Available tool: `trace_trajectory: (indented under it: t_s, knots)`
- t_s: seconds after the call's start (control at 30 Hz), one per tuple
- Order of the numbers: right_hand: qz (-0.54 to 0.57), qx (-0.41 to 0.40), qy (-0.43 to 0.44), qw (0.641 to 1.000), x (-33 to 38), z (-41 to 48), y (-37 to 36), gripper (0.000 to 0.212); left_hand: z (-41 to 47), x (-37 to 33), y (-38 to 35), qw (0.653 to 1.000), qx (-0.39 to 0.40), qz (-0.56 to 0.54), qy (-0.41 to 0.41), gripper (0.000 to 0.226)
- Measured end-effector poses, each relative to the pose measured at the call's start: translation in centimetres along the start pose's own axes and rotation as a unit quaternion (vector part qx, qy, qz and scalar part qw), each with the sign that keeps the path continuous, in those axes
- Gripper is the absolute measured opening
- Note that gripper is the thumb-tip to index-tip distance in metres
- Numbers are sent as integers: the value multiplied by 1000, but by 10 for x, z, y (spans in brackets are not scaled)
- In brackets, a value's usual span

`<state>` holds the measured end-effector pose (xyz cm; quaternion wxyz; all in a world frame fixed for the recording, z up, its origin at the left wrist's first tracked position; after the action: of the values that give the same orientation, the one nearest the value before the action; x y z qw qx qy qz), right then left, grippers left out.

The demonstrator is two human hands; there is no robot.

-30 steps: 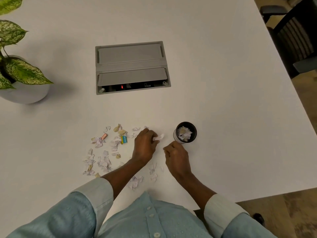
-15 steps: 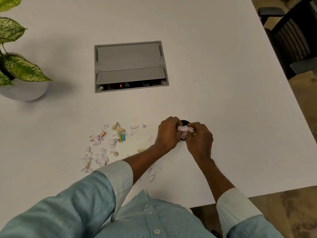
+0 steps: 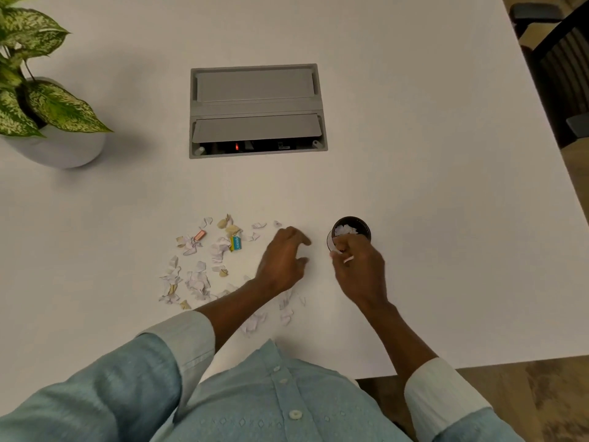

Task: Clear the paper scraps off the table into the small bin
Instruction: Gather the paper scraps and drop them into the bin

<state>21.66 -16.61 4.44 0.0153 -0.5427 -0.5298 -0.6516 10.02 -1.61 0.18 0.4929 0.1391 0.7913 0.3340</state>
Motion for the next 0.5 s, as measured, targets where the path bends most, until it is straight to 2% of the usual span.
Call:
trace_trajectory:
  t_s: [0.1,0.17,0.23,0.37,0.43,0.5]
  knots:
    - [-30,118,1,993,-5,-15,-25,29,-35,40,8,996,2,79,33,45]
    - [-60,202,-12,977,-8,-27,-43,48,-63,63,10,992,5,122,45,58]
    - [-100,265,-26,959,-11,-38,-61,71,-90,81,9,986,26,151,58,80]
    - [-174,333,-40,926,-18,-53,-88,100,-134,104,-3,967,117,196,111,129]
    - [-200,345,-22,917,-22,-57,-97,106,-146,110,-14,961,138,199,133,140]
    - [-210,353,-6,912,-25,-56,-104,108,-153,111,-23,959,141,198,144,141]
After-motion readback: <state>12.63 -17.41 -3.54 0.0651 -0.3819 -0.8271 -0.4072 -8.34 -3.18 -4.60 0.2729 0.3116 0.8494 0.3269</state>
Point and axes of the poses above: each hand's wrist, its own z-axis towards the middle knuckle, its own y-axis out of the back of the hand, x = y × z, the point moved 1 cm from there along z, towards the middle knuckle, and after that the axes turned 9 degrees about x, right-handed, at the moved point
